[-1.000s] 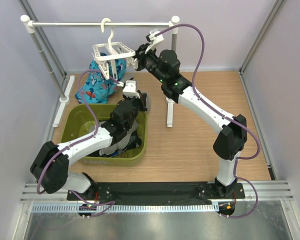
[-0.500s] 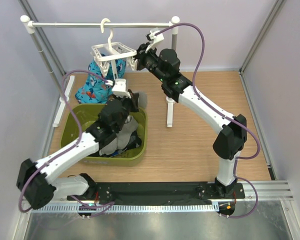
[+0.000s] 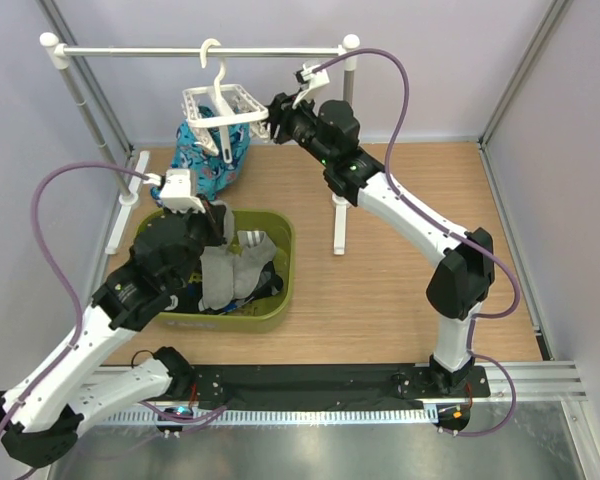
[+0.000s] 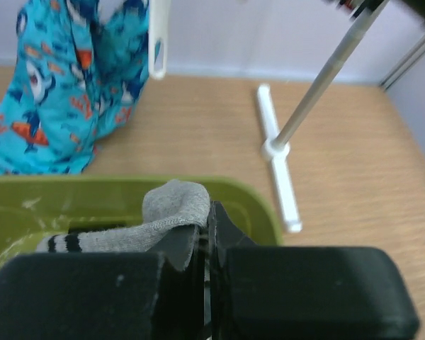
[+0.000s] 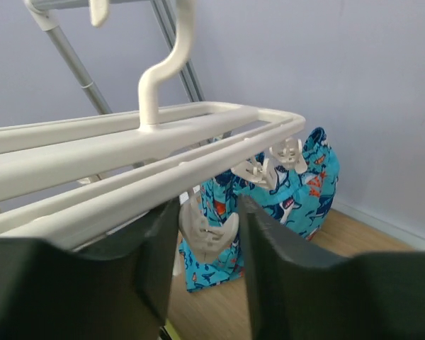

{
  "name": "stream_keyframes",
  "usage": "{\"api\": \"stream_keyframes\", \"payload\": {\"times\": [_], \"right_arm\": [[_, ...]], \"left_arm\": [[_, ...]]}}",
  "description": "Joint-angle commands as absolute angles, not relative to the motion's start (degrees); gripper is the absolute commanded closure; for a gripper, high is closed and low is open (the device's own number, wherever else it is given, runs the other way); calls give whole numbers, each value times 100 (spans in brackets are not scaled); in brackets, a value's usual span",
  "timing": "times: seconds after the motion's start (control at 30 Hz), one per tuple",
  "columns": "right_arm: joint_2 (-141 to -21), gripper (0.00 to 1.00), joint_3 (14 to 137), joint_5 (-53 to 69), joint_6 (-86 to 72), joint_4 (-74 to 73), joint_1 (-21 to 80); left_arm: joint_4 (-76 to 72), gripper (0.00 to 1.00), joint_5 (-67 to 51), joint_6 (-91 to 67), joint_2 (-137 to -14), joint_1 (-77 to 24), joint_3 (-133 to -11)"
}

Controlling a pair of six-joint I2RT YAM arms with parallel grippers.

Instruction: Remove the socks clipped to the hanger

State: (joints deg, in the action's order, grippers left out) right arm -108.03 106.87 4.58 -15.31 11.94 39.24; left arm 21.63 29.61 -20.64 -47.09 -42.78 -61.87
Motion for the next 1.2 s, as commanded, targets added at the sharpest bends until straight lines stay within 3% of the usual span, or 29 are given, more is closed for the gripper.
{"api": "stream_keyframes", "payload": {"times": [0.0, 0.13, 0.2, 0.7, 0.93, 1.0, 1.03, 1.17], "right_arm": [[-10495, 50, 10320, 308, -1635, 1099, 3920], [-10012, 8, 9635, 106, -1643, 941, 3894], [-9634, 1, 9092, 79, -1644, 975, 3867], [-7191, 0, 7190, -387, -1925, -1159, 3841], [-6522, 0, 6865, -772, -1872, -2346, 3841], [-6241, 0, 6636, -974, -1924, -2417, 3841], [-6162, 0, 6575, -1063, -1977, -2452, 3841], [-5845, 0, 6477, -1703, -2311, -2785, 3841]], "left_arm": [[2936, 100, 3032, -2206, -5000, -4272, -6012], [2979, 100, 2909, -2303, -5229, -4088, -6064], [2979, 100, 2883, -2373, -5273, -4017, -6099], [4061, 100, 2505, -3085, -5599, -2576, -6030], [4455, 98, 2452, -3111, -5660, -2408, -6214], [4587, 83, 2452, -3164, -5660, -2399, -6284], [4727, 54, 2452, -3181, -5651, -2399, -6328], [4931, 25, 2391, -3138, -5511, -2399, -6626]]}}
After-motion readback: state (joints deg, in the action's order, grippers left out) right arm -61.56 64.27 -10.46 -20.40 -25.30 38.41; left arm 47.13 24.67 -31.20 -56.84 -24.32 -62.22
